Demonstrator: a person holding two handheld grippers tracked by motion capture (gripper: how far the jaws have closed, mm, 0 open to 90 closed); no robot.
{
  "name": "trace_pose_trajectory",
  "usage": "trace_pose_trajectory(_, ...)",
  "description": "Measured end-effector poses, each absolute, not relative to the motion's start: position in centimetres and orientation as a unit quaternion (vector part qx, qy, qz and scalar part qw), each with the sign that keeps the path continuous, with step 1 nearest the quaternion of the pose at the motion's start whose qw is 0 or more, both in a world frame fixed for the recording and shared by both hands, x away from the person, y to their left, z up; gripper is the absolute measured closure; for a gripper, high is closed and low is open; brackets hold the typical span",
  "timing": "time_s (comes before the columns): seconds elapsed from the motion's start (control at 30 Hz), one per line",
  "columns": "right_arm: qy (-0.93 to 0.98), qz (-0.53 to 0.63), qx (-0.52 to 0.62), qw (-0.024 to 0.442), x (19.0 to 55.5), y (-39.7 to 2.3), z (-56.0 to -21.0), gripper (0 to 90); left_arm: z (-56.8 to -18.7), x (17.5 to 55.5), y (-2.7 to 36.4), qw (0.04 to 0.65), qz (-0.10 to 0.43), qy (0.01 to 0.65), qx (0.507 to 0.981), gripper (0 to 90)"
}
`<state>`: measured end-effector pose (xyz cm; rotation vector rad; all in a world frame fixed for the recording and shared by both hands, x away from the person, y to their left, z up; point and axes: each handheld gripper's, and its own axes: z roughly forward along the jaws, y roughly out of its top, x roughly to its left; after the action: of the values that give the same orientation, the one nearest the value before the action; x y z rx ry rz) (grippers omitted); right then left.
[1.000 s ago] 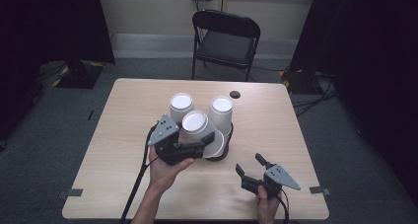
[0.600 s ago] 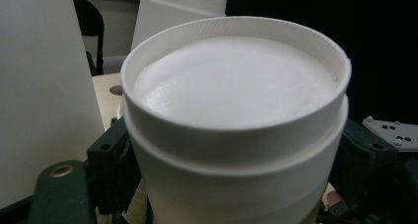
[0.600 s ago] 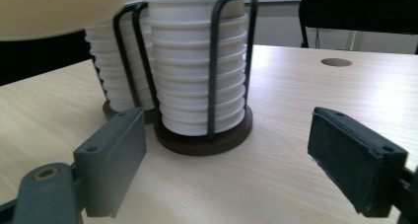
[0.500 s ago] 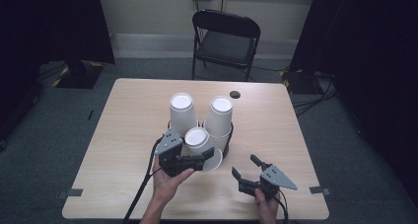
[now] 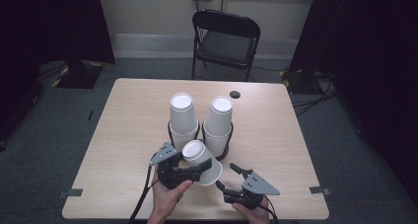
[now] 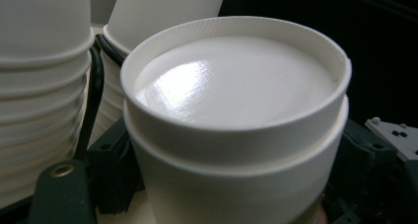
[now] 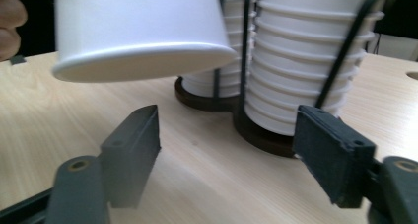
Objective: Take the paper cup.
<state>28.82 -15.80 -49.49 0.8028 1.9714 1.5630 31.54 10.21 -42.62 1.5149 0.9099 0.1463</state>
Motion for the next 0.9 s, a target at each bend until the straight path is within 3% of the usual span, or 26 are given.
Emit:
trace_pose_trajectory(0.47, 0.694, 0.612, 0.269, 0.268, 28.1, -14.1, -49.5, 38.0, -43.6, 30.8, 11.3, 0.647, 0.02, 0.442, 0.621, 19.6)
trace_pose_trajectory(0.9, 0.668, 0.648, 0.234, 0.28, 28.3, -13.1, -48.6, 44.0, -43.2, 30.8, 11.2, 0.66, -0.012, 0.438, 0.61, 19.6)
